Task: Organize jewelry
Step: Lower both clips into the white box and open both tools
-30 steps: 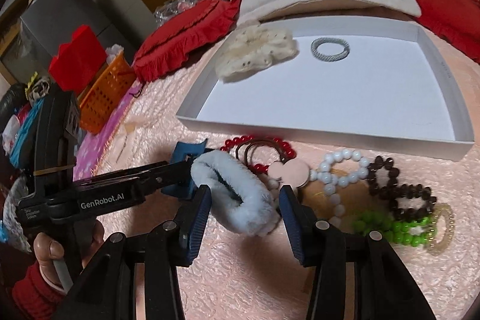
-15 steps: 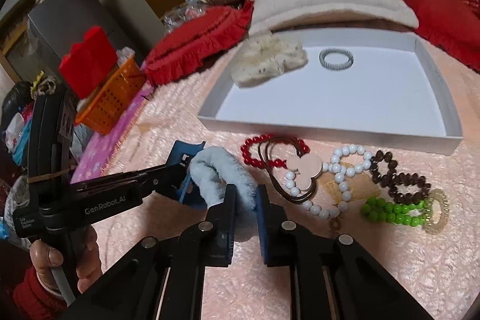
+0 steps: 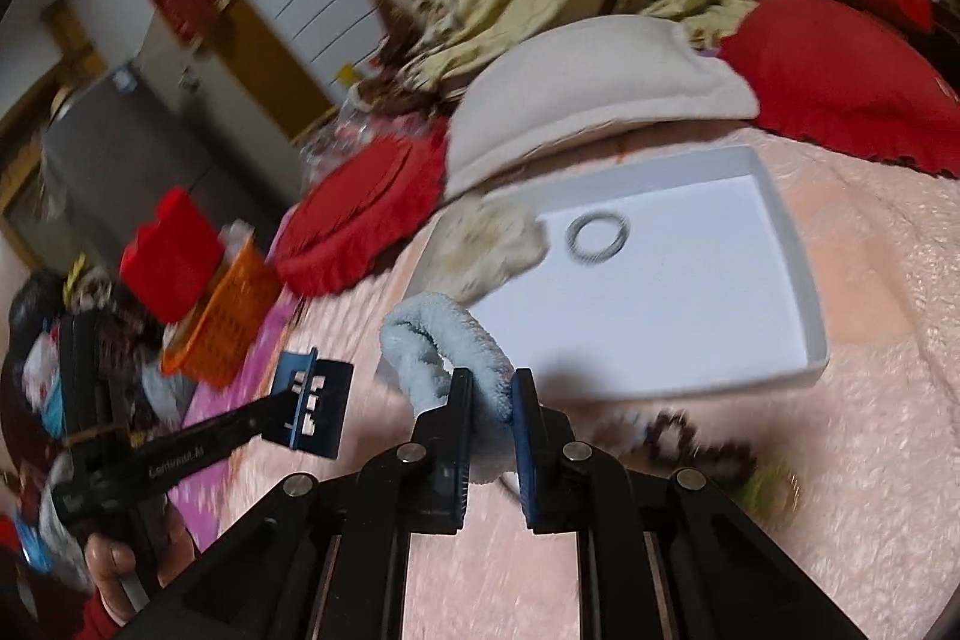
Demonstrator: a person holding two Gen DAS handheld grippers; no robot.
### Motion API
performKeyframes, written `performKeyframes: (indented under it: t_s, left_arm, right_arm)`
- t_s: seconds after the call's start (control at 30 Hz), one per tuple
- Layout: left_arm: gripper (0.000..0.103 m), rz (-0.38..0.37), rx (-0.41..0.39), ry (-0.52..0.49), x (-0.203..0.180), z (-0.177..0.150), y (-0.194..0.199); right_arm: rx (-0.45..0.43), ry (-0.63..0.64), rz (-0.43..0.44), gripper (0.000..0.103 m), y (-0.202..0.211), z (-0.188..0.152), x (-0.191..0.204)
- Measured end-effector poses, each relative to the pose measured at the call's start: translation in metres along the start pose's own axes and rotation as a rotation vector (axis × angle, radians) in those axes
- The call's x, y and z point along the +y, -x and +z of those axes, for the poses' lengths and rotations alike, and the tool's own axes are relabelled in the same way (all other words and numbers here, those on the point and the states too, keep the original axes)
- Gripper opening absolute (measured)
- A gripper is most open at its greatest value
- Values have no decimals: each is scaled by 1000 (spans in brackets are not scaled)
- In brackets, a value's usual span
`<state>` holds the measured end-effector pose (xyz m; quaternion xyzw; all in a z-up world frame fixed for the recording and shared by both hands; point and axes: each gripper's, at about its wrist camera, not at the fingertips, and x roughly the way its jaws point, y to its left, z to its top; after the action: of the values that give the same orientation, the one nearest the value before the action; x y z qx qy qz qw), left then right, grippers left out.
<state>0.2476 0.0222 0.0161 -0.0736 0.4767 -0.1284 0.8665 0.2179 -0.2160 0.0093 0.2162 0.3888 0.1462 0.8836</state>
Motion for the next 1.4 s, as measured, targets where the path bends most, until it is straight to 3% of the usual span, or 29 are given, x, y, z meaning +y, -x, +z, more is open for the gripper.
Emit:
performKeyframes:
  t_s: [0.33, 0.57, 0.63, 0.73, 0.9, 1.03, 1.2, 1.4]
  left_arm:
    - [14, 100, 92, -19, -6, 51, -93]
    - [14, 158, 111, 15, 11, 55, -122]
    - [19, 139, 118, 37, 15, 54, -121]
    - [22, 92, 112, 59, 19, 50, -111]
    - [24, 69, 75, 60, 23, 43, -84]
    - [29, 100, 47, 74, 30, 35, -68]
    - [33, 103, 71, 113, 48, 35, -81]
    - [39, 63, 133, 132, 47, 34, -104]
  right_arm:
    - [77, -95, -76, 12, -78, 32, -36]
    - [118, -109, -72, 12, -114, 30, -39]
    - [121, -96, -91, 20, -118, 31, -34]
    - [108, -41, -146, 43, -113, 35, -26]
    - [64, -19, -148, 44, -81, 36, -28]
    - [0, -28, -233, 44, -40, 35, -52]
    - [-9, -44, -410, 44, -20, 32, -94]
    - [35, -89, -449, 43, -30, 26, -125]
